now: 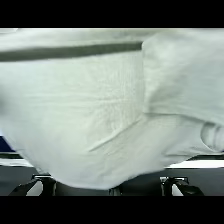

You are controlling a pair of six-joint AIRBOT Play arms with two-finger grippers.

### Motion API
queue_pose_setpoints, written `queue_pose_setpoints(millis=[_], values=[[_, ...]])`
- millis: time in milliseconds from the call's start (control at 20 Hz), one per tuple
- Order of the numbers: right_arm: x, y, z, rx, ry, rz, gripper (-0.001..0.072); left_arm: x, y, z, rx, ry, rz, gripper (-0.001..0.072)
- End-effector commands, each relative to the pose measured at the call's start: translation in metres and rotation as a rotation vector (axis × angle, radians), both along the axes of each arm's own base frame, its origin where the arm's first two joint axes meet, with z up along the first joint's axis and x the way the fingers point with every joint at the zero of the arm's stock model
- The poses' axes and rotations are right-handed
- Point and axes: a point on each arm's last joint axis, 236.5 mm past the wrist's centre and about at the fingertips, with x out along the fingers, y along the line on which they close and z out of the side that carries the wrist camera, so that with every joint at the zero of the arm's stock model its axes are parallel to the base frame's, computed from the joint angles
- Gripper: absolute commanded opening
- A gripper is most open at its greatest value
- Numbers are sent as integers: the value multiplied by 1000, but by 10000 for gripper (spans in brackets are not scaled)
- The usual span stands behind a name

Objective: Fold the clothes and pants, and hang the long-sleeved shirts on hangers.

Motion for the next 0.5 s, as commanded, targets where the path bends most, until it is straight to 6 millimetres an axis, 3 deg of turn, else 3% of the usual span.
queue_pose_setpoints(millis=[0, 150, 300, 450], values=[[88, -4, -122, 107, 400, 32, 33, 61, -4, -112, -62, 274, -125, 15], [161, 2, -240, 150, 668, 91, 33, 124, -6, -215, -116, 432, -150, 15], [221, 16, -348, 143, 807, 113, 34, 183, -15, -308, -145, 503, -153, 16], [272, 23, -422, 146, 798, 85, 33, 222, -21, -373, -151, 512, -138, 16]])
